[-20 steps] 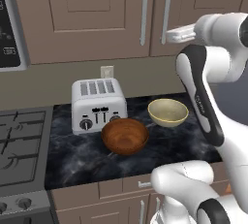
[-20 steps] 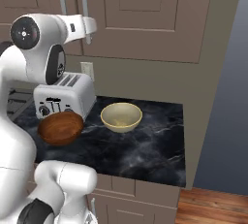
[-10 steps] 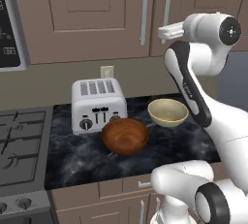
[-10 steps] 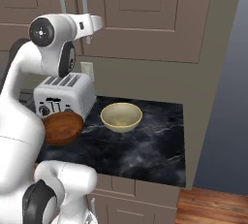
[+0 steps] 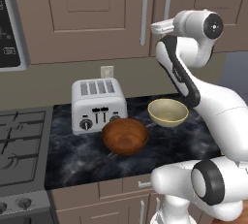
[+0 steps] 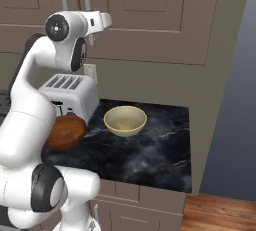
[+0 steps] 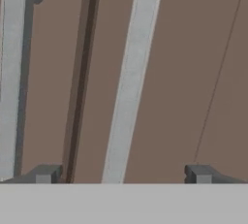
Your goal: Open the cabinet. Pick the bowls from the counter and place them in the cabinet. Then close the cabinet.
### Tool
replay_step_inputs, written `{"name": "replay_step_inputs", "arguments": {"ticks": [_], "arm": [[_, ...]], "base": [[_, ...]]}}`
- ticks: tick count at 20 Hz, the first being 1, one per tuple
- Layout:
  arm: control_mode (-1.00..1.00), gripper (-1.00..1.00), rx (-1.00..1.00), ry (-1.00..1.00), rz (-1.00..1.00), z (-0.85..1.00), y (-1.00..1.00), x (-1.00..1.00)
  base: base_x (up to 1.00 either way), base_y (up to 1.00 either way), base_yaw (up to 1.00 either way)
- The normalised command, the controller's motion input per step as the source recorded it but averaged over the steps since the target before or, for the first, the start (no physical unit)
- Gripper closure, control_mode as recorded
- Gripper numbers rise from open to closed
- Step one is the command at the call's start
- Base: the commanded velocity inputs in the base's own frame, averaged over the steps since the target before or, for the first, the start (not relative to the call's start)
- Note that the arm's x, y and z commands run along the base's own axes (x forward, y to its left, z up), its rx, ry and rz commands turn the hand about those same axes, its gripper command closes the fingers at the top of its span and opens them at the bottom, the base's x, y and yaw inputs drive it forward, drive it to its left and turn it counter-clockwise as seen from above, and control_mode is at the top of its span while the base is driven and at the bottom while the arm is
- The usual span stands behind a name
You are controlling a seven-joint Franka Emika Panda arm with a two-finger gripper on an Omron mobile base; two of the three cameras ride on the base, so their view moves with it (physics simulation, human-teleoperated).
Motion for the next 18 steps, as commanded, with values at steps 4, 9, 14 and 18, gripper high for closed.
{"name": "replay_step_inputs", "arguments": {"ticks": [4, 9, 14, 18], "arm": [[-1.00, -1.00, 0.00, -0.27, 0.01, -0.35, 0.00, 0.38], [-1.00, -1.00, 0.00, -0.26, 0.00, -0.36, 0.00, 0.47], [-1.00, 1.00, 0.00, 0.07, -0.06, 0.00, 0.13, 0.93], [-1.00, 1.00, 0.00, 0.50, -0.08, 0.30, 0.03, 1.00]], "base": [[0.00, 0.00, 0.00], [0.00, 0.00, 0.00], [0.00, 0.00, 0.00], [0.00, 0.00, 0.00]]}}
